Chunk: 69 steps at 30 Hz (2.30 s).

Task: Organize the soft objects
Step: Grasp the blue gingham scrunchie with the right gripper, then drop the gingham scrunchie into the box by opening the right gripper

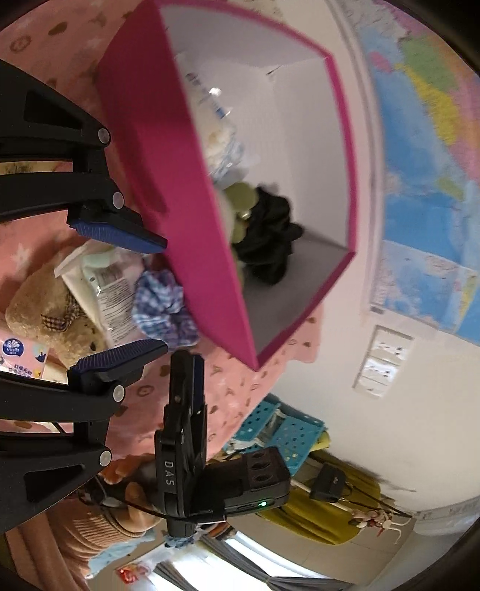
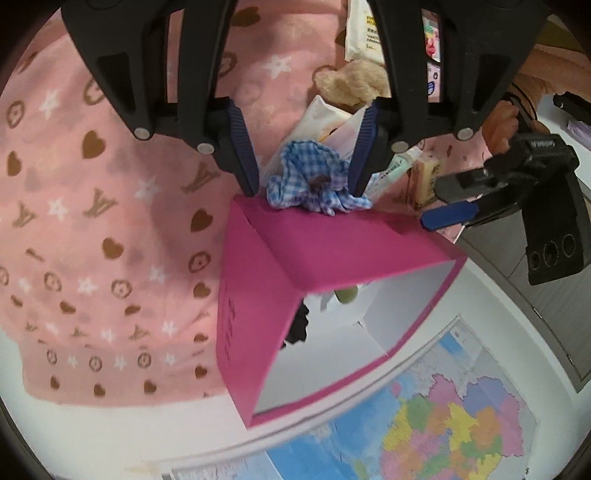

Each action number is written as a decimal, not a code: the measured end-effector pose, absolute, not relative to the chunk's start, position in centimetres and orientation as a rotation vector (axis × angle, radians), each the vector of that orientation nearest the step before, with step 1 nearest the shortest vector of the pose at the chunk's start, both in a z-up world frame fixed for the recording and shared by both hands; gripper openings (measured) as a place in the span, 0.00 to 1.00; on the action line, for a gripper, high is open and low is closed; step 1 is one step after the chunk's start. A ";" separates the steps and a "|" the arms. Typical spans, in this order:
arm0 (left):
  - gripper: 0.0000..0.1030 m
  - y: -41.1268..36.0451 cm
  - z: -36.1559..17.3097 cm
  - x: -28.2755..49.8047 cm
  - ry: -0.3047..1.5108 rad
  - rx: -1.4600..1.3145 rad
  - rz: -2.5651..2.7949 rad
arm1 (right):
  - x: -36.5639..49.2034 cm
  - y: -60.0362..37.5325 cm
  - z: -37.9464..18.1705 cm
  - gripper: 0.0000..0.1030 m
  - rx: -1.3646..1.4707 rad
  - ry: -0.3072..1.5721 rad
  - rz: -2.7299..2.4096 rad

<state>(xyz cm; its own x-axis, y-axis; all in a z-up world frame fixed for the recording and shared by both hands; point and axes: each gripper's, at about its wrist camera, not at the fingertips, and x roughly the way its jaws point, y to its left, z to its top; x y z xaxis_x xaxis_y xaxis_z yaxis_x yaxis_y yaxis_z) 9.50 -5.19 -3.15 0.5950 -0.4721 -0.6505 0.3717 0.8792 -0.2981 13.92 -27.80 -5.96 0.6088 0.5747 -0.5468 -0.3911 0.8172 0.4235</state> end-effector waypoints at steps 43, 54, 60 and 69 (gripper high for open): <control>0.39 -6.8 0.9 8.7 0.711 -0.128 -0.555 | 8.1 -25.4 2.1 0.12 0.137 0.445 0.692; 0.39 -5.7 4.1 11.0 0.646 -0.086 -0.474 | 10.7 -24.6 5.3 0.12 0.102 0.378 0.676; 0.39 -5.6 3.9 13.4 0.674 -0.082 -0.441 | 13.6 -24.6 5.1 0.12 0.117 0.421 0.647; 0.39 -5.9 1.5 16.7 0.760 -0.088 -0.399 | 16.6 -24.2 3.2 0.14 0.089 0.496 0.557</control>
